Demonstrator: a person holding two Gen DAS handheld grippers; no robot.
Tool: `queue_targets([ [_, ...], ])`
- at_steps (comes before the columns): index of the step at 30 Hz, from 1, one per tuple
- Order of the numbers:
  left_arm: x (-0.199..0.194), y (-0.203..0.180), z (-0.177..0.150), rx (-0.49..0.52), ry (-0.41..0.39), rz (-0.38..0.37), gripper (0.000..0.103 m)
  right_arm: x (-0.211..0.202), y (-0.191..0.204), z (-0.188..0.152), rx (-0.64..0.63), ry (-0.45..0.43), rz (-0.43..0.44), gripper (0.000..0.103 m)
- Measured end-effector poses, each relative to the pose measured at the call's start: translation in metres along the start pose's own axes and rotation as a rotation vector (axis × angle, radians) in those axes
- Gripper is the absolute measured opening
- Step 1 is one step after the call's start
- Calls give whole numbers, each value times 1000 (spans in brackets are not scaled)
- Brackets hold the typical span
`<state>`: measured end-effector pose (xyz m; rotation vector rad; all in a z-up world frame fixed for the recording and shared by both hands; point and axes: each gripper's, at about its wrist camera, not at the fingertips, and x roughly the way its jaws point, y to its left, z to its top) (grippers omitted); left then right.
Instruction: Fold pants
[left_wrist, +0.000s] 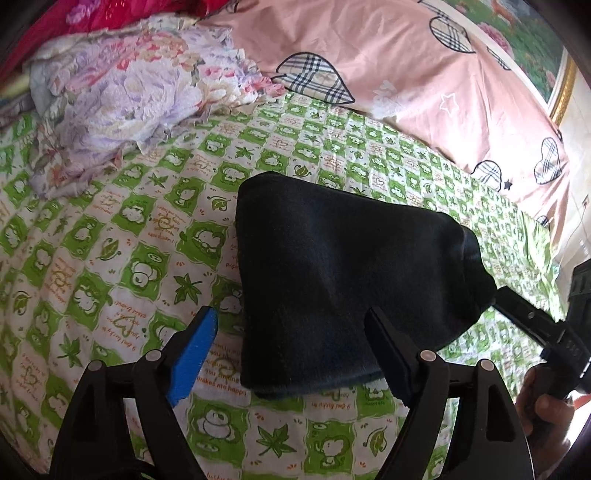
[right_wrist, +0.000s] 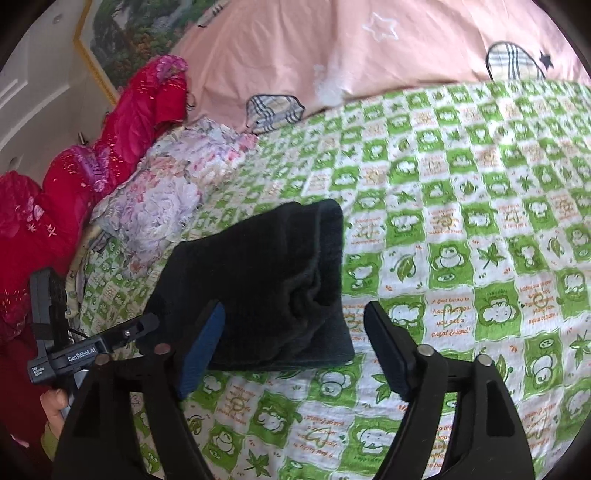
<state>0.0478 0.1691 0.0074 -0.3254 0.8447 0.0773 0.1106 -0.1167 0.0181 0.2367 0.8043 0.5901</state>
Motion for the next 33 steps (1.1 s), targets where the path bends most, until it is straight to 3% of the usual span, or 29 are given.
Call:
queue_targets([
  [9, -22, -12, -36, 34, -68, 83, 84, -8, 25, -23, -130, 11, -35, 91],
  [16, -28, -30, -53, 138, -98, 150, 85, -12, 47, -39, -279, -8, -82, 97],
  [33, -34, -34, -73, 196, -154, 203, 90, -10, 56, -58, -317, -41, -117, 102],
])
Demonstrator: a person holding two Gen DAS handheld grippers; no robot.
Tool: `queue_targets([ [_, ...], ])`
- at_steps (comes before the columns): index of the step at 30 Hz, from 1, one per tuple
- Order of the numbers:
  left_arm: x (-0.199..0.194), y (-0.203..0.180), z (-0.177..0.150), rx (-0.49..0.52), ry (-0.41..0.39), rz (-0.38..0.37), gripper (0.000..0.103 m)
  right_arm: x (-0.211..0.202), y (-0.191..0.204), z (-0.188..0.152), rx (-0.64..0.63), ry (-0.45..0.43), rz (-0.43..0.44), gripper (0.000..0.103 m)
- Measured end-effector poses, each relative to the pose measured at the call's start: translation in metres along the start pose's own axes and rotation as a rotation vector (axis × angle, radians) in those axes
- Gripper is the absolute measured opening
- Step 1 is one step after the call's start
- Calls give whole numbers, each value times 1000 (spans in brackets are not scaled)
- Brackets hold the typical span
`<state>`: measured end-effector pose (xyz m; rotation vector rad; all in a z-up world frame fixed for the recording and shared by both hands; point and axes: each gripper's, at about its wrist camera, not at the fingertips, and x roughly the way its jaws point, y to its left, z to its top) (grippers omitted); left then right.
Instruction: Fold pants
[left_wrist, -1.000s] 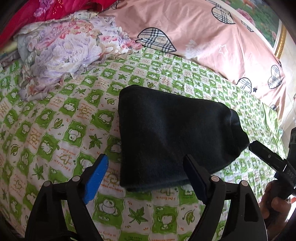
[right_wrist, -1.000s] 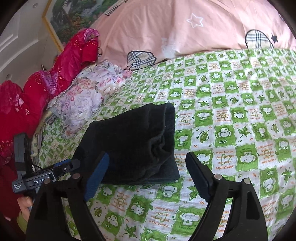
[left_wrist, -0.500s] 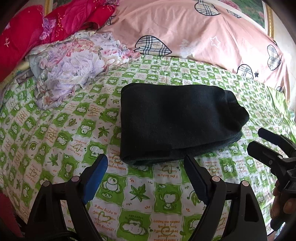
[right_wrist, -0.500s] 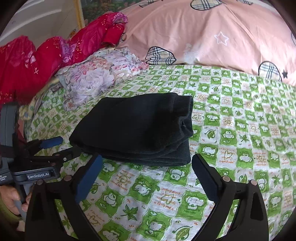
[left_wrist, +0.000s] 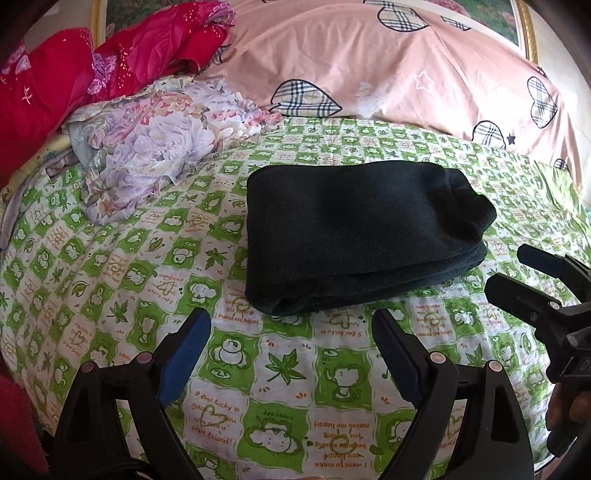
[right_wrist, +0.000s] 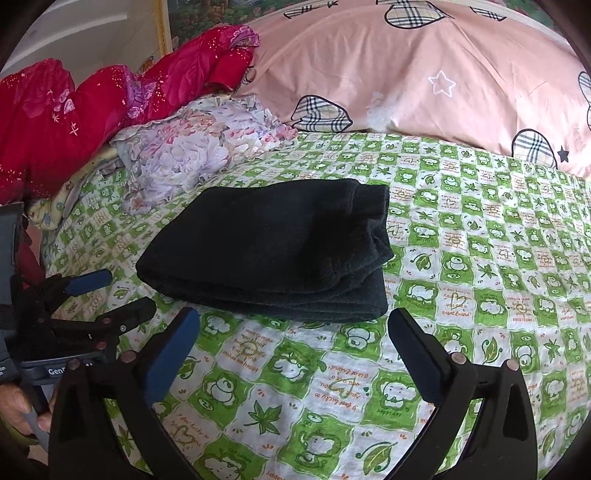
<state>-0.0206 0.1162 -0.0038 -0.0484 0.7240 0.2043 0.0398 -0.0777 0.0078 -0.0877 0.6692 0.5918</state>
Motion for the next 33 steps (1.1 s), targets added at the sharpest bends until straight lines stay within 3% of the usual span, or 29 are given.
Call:
queue_targets([
  [18, 6, 2, 0, 6, -19, 49, 91, 14, 9, -4, -16, 10, -4, 103],
  [33, 16, 7, -1, -5, 10, 39, 91, 22, 14, -5, -19, 25, 4, 103],
])
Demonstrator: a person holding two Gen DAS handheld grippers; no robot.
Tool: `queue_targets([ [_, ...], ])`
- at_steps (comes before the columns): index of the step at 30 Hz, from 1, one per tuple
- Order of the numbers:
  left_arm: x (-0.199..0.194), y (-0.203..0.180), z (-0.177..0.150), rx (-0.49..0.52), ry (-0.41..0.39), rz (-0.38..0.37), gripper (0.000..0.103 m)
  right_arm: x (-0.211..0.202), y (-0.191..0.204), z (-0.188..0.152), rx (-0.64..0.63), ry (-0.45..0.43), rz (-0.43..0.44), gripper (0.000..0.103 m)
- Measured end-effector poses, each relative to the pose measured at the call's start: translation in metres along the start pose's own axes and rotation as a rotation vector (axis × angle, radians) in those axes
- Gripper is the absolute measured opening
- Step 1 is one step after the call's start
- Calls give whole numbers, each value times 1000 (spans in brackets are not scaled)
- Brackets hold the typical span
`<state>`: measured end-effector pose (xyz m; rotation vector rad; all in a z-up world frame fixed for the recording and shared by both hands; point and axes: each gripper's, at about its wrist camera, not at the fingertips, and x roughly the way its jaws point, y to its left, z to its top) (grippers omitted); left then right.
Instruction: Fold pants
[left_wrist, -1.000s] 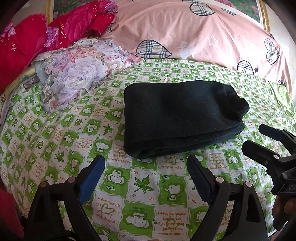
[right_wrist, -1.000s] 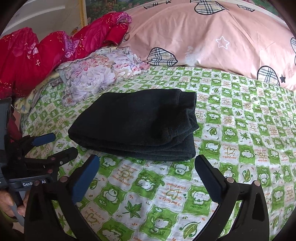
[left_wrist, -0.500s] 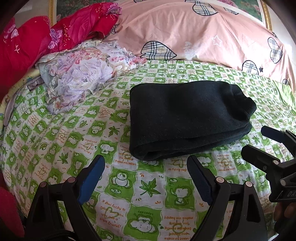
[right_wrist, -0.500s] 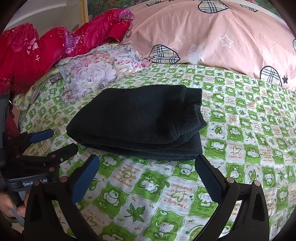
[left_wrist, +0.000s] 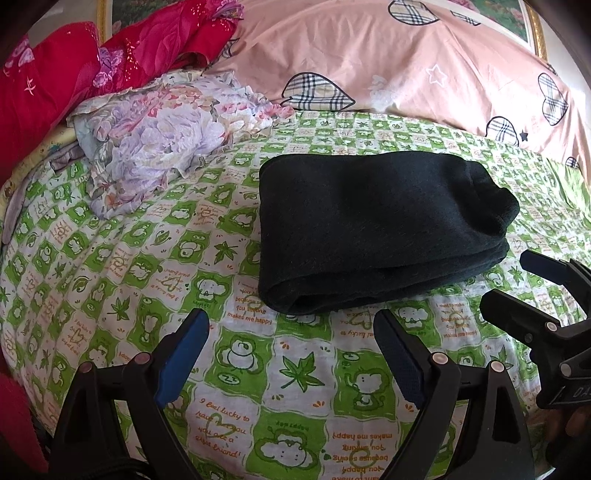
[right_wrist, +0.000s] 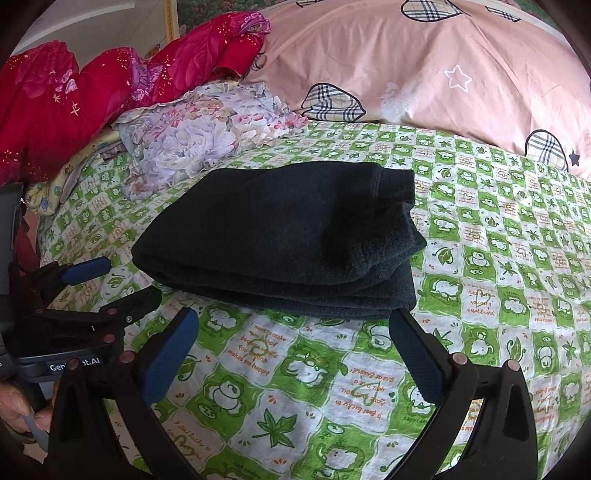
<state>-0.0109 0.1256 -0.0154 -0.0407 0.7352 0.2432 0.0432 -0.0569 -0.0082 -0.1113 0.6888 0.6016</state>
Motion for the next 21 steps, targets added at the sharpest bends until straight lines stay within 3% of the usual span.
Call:
queue_targets([
  [21, 5, 2, 1, 3, 9, -8, 91, 3, 3, 1, -7, 3, 2, 103],
])
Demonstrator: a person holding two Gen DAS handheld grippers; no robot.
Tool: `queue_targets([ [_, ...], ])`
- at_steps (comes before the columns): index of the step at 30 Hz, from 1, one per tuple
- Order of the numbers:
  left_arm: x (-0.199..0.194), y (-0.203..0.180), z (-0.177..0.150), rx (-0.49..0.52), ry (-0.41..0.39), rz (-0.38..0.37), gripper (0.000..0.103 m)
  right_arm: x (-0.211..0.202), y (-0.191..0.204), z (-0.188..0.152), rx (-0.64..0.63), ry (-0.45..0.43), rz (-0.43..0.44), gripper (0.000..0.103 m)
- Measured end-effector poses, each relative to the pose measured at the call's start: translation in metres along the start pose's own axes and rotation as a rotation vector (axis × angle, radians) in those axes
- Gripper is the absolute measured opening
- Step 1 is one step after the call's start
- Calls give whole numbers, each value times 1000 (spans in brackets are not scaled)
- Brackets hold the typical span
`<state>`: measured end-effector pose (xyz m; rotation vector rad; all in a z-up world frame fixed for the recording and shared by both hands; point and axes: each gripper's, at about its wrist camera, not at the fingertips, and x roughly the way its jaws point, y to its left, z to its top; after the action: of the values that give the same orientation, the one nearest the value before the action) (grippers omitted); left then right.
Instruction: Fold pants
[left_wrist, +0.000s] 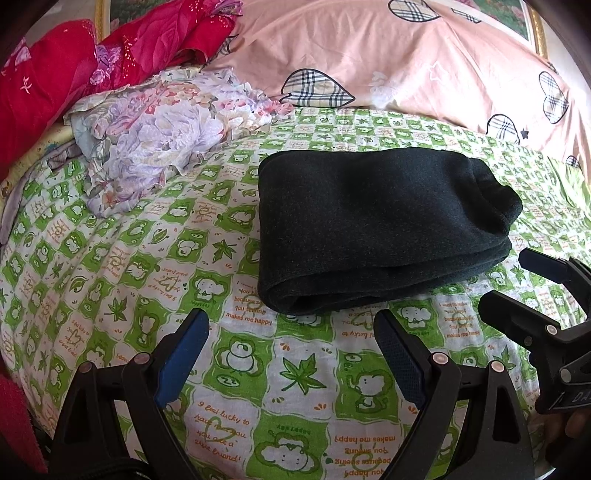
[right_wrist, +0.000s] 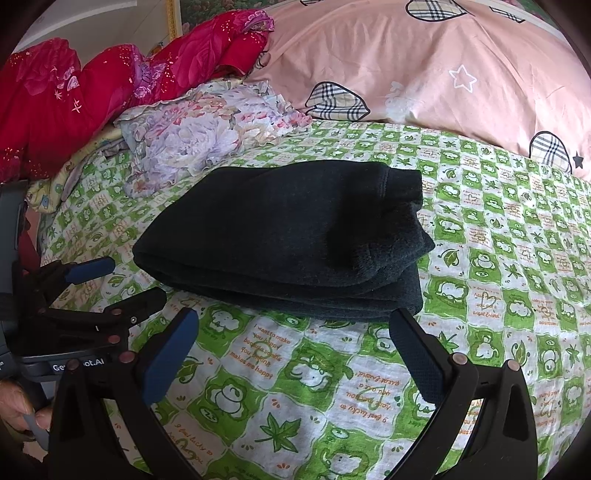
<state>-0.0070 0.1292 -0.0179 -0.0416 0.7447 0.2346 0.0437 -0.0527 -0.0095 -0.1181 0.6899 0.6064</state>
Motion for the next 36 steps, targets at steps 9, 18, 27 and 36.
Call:
queue_targets([
  [9, 1, 0, 0, 5, 5, -1, 91, -1, 0, 0, 0, 0, 0, 103],
  [18, -2, -1, 2, 12, 9, -2, 92, -2, 1, 1, 2, -2, 0, 103],
  [27, -3, 1, 3, 11, 14, 0, 93, -9, 1, 6, 10, -18, 5, 103],
  [36, -6, 2, 5, 8, 14, 0, 93, -10, 2, 7, 6, -16, 5, 103],
])
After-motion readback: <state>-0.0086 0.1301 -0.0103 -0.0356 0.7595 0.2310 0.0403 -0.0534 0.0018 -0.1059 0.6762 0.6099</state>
